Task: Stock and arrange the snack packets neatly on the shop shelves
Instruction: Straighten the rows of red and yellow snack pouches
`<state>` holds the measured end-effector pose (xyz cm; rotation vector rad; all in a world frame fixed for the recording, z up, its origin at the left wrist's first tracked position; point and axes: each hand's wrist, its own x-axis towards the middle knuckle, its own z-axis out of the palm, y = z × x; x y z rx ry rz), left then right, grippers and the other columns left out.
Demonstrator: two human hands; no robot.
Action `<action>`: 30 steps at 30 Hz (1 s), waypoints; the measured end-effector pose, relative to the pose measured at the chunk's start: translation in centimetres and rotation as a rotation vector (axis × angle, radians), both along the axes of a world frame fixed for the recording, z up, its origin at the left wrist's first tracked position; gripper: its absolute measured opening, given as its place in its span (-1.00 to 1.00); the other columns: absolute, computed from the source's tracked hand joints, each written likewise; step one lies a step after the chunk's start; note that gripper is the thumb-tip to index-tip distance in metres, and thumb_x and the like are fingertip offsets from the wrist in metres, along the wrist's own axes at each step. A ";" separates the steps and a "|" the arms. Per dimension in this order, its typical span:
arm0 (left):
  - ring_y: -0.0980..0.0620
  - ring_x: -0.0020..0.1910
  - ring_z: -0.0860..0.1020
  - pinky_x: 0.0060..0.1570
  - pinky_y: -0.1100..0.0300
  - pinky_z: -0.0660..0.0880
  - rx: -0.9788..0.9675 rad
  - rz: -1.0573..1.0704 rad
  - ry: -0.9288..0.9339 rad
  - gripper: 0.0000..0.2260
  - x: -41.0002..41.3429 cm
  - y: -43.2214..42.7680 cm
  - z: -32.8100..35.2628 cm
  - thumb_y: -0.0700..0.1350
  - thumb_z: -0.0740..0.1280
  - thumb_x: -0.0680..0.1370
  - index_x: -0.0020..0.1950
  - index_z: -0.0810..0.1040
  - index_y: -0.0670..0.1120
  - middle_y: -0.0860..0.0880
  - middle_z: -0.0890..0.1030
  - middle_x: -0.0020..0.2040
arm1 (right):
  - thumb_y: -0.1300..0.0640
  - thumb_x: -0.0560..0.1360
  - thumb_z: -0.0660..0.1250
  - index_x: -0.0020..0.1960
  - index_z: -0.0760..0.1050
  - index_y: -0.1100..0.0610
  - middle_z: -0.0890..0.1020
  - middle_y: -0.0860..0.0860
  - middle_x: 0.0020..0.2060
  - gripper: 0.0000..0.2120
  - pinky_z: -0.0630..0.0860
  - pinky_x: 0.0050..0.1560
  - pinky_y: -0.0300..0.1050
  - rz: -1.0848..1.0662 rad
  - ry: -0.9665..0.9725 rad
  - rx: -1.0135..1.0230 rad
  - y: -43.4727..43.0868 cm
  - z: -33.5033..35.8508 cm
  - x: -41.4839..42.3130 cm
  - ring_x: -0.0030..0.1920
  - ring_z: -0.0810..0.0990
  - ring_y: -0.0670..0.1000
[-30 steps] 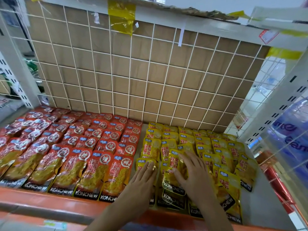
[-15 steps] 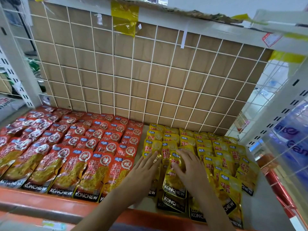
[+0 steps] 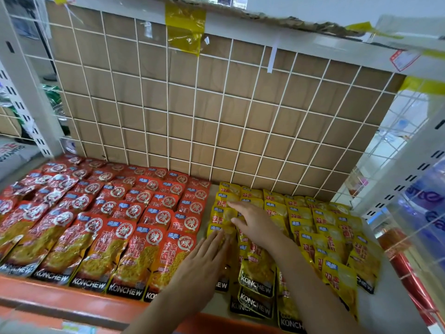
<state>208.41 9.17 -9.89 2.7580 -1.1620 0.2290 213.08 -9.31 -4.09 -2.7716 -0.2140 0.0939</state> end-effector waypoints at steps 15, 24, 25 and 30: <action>-0.14 0.43 0.22 0.25 0.10 0.35 0.010 0.047 0.082 -0.40 0.6 -0.9 0.4 -0.01 -0.05 0.44 0.46 0.21 -0.18 -0.19 0.32 0.44 | 0.14 0.53 0.27 0.23 0.50 0.02 0.50 -0.01 0.11 -0.72 0.41 0.15 -0.10 -0.124 -0.015 0.120 -0.1 -1.7 2.2 0.15 0.47 0.02; -0.27 0.41 -0.45 0.41 -0.17 -0.35 0.230 0.013 0.172 -0.52 1.0 -1.4 0.0 -0.07 -0.06 0.63 0.54 -0.05 -0.11 -0.11 -0.30 0.52 | 0.25 0.52 0.27 -0.01 0.61 0.06 0.61 -0.05 0.03 -0.82 0.36 0.01 -0.30 -0.191 -0.081 0.250 0.4 -1.6 3.3 0.05 0.54 -0.09; -0.30 0.44 -0.37 0.42 -0.18 -0.28 0.216 0.010 0.117 -0.52 1.2 -1.6 0.0 -0.05 -0.07 0.62 0.54 0.01 -0.11 -0.13 -0.22 0.54 | 0.26 0.52 0.27 -0.01 0.61 0.07 0.62 -0.05 0.04 -0.82 0.36 0.00 -0.30 -0.201 -0.075 0.256 0.4 -1.6 3.4 0.06 0.54 -0.08; -0.28 0.43 -0.38 0.33 -0.10 -0.35 0.200 -0.019 0.139 -0.26 1.2 -1.7 -0.6 0.11 -0.37 0.38 0.55 -0.07 -0.08 -0.11 -0.24 0.53 | 0.26 0.52 0.26 -0.01 0.62 0.08 0.64 -0.03 0.03 -0.81 0.37 0.00 -0.29 -0.221 -0.060 0.270 0.6 -1.5 3.8 0.06 0.56 -0.09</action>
